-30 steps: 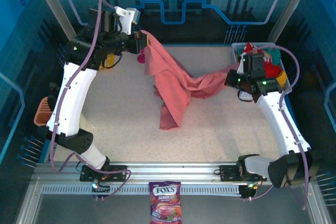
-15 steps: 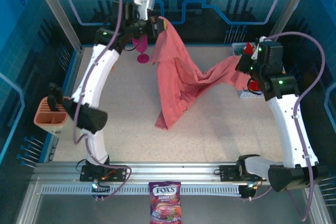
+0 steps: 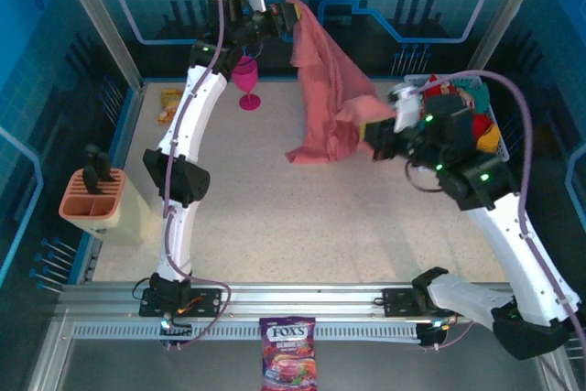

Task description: Fold and stack the t-shirts

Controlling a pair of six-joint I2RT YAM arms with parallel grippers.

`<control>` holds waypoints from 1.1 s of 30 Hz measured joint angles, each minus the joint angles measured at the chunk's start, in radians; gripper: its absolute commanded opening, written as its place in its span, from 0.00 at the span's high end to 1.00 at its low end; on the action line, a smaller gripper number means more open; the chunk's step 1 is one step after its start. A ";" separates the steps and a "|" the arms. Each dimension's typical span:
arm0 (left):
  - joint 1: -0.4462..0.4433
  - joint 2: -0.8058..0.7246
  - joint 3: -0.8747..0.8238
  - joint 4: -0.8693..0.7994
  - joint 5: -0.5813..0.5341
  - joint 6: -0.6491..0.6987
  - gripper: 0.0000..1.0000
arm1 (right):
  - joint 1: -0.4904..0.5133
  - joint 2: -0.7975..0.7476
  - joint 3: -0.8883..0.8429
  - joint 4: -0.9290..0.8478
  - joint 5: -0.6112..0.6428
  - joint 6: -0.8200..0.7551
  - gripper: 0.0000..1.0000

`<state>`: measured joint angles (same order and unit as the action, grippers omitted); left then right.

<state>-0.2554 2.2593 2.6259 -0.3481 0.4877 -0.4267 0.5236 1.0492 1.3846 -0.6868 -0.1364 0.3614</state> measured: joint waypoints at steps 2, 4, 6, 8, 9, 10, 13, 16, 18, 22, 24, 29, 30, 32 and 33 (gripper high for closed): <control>0.010 -0.022 -0.047 -0.030 -0.004 0.027 0.86 | 0.156 0.026 -0.054 0.037 0.002 0.000 1.00; 0.018 -0.049 -0.114 -0.066 -0.016 0.047 0.59 | 0.289 0.092 -0.086 0.081 0.003 0.003 1.00; 0.032 -0.084 -0.201 -0.104 -0.023 0.067 0.25 | 0.395 0.192 -0.096 0.130 0.017 0.013 1.00; 0.054 -0.121 -0.291 -0.159 -0.031 0.072 0.18 | 0.477 0.317 -0.093 0.184 0.027 0.031 0.93; 0.067 -0.138 -0.329 -0.177 -0.038 0.076 0.16 | 0.500 0.372 -0.089 0.203 0.027 0.040 0.80; 0.085 -0.162 -0.377 -0.207 -0.048 0.085 0.15 | 0.518 0.433 -0.079 0.216 0.023 0.055 0.53; 0.148 -0.239 -0.486 -0.285 -0.075 0.096 0.15 | 0.530 0.602 -0.009 0.211 0.023 0.069 0.04; 0.210 -0.352 -0.580 -0.367 -0.115 0.107 0.15 | 0.520 0.674 0.047 0.181 0.072 0.075 0.00; 0.233 -0.461 -0.674 -0.404 -0.144 0.113 0.16 | 0.489 0.658 0.045 0.156 0.086 0.082 0.00; 0.220 -0.713 -0.953 -0.440 -0.155 0.082 0.20 | 0.286 0.563 -0.029 0.149 0.092 0.121 0.00; 0.193 -0.826 -1.123 -0.452 -0.163 0.055 0.21 | 0.158 0.536 -0.069 0.129 0.131 0.134 0.01; 0.082 -0.984 -1.493 -0.480 -0.197 -0.050 0.25 | -0.065 0.542 -0.187 0.088 0.215 0.168 0.08; 0.060 -1.007 -1.545 -0.484 -0.210 -0.074 0.25 | -0.097 0.551 -0.209 0.088 0.216 0.175 0.10; 0.009 -1.062 -1.638 -0.499 -0.238 -0.125 0.24 | -0.157 0.578 -0.240 0.098 0.216 0.192 0.15; -0.017 -1.092 -1.672 -0.507 -0.251 -0.150 0.24 | -0.185 0.600 -0.248 0.104 0.214 0.200 0.18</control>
<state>-0.2722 1.1671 0.9543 -0.8555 0.2363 -0.5762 0.3382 1.6497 1.1366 -0.5831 0.0780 0.5617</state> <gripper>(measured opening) 0.757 0.862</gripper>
